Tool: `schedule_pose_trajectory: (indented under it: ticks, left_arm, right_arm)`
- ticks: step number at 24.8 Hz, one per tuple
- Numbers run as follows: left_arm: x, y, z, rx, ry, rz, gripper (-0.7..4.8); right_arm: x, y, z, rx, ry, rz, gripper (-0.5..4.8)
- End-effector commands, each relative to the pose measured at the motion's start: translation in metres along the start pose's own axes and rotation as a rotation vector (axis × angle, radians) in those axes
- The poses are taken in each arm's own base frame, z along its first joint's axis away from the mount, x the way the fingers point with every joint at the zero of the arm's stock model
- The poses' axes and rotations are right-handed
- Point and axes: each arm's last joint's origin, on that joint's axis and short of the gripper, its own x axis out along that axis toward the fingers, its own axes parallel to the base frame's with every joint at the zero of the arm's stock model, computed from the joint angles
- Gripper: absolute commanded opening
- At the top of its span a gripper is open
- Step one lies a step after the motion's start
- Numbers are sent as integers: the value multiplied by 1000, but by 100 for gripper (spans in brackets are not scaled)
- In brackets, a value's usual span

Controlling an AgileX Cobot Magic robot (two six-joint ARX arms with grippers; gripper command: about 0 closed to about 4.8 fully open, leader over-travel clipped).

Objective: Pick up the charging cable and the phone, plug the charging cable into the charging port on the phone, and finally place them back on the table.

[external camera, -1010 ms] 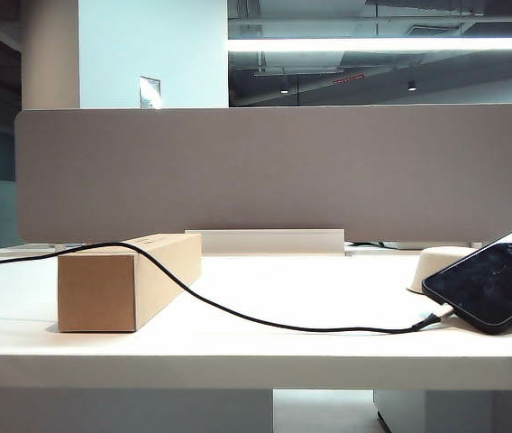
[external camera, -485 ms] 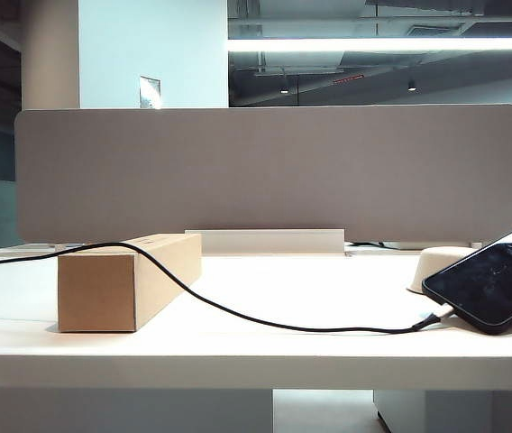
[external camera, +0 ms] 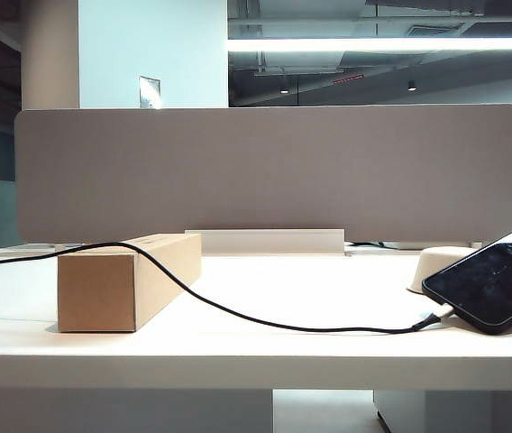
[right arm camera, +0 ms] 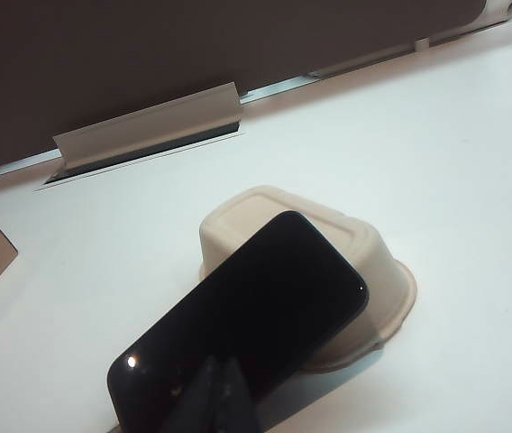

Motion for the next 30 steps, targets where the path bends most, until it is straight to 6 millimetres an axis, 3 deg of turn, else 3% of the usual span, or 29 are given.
schedule_pose_trajectory:
  ticks: [1,30]
  left_arm:
    - [0,0,1,7,-6,0,-6]
    - [0,0,1,7,-6,-1,-6]
  right_arm:
    - [0,0,0,-5,-12,-3,-8]
    - [0,-1,-4,-1,23,-9,-8]
